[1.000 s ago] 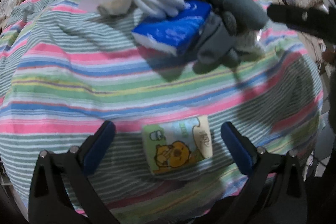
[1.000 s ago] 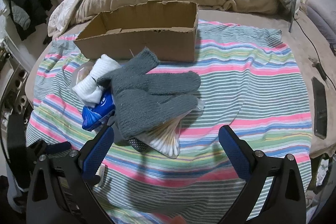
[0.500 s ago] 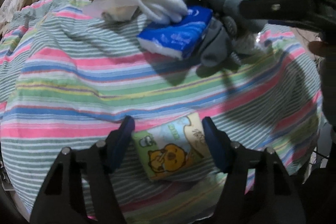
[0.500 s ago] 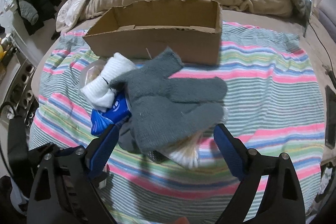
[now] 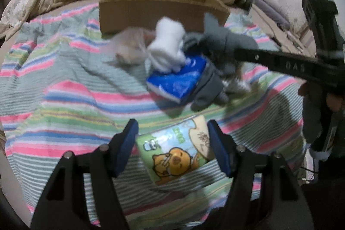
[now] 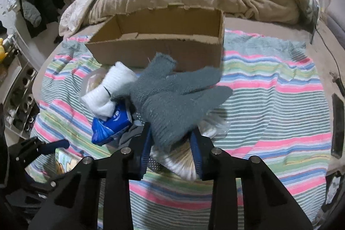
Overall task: Organize objects
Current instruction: 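Carry the tissue pack and grey gloves into the cardboard box with both tools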
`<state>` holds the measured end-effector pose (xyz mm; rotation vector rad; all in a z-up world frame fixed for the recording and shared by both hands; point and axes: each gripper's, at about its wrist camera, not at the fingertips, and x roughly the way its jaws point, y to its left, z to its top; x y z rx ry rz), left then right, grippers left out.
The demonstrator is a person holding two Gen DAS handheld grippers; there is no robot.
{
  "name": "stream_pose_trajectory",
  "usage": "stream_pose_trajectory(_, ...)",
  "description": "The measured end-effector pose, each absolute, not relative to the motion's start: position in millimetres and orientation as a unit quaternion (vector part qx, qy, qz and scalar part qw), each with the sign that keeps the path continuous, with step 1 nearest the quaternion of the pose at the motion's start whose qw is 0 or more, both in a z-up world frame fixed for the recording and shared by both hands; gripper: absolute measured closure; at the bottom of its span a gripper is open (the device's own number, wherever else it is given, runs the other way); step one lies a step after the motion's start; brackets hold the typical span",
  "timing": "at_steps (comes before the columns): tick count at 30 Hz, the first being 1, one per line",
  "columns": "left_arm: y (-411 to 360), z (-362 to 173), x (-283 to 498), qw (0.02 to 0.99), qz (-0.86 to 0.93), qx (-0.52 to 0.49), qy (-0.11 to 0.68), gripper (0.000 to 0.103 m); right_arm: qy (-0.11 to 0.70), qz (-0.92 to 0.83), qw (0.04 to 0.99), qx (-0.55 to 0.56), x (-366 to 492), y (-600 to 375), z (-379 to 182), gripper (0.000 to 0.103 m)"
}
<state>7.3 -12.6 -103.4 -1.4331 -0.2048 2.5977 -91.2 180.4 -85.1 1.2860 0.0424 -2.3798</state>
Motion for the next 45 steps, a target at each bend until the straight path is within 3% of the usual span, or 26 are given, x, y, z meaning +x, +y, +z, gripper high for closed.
stream_pose_trajectory(2, -7, -96, 4, 0.085, 0.876, -0.469, -0.073, 0.036, 0.012, -0.862, 0.220, 0.456, -90, 182, -76, 0.078)
stream_pose_trajectory(11, -2, -59, -15, 0.072, 0.893, -0.435, -0.087, 0.036, 0.005, -0.875, 0.234, 0.423, -87, 183, -42, 0.096)
stream_pose_trajectory(31, -18, -22, -50, 0.078, 0.913, -0.393, -0.078, 0.036, 0.006, -0.892, 0.253, 0.374, -92, 184, 11, 0.098)
stream_pose_trajectory(45, -17, -9, -119, 0.097, 0.917, -0.381, -0.068, 0.036, 0.014, -0.909, 0.251, 0.332, -158, 183, 44, 0.098)
